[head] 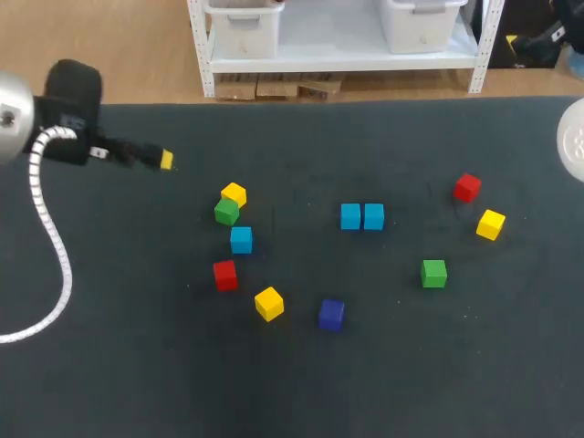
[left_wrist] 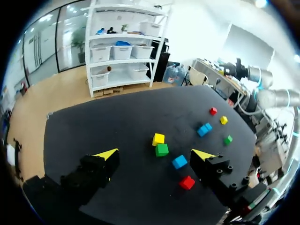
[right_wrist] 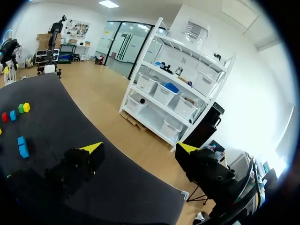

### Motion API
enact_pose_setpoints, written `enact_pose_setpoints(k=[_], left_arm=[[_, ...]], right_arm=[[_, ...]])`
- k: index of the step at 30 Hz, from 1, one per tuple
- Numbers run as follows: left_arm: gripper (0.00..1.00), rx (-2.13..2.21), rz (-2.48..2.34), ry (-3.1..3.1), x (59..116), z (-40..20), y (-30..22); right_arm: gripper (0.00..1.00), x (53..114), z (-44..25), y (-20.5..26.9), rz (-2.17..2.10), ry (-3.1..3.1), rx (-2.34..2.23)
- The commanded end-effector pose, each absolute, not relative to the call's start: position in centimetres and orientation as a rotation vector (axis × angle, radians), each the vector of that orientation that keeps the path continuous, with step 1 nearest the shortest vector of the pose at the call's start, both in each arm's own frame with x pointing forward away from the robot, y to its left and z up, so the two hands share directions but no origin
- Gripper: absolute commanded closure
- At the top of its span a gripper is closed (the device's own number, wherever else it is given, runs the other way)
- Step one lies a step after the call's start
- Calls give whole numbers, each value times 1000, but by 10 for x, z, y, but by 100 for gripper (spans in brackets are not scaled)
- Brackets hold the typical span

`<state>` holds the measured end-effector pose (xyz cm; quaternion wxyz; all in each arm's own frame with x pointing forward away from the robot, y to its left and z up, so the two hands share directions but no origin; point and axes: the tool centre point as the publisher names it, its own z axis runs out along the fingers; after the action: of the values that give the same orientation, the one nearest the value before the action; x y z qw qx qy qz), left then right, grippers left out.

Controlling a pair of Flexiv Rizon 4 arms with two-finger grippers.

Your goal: Place the blue cubes, place green cubes on the blue cubes, place the yellow cubes on the green cubes, then place the red cubes on the yellow cubes, and place purple cube on the red cubes.

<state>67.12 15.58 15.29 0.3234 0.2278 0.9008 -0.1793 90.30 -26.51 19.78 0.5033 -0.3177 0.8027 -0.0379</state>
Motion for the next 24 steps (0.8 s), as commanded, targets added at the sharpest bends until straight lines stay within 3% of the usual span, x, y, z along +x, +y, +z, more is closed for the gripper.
enact_pose_setpoints(k=[1,10,24], left_arm=[[0,792,-278,2384,659,160,144],[0,1135,-264,2385,649,132,140],[0,1683,-256,2225,644,108,92]], right_arm=[[0,902,199,-264,-96,1941,-764],[0,902,199,-264,-96,1941,-764],[0,902,199,-264,-96,1941,-764]])
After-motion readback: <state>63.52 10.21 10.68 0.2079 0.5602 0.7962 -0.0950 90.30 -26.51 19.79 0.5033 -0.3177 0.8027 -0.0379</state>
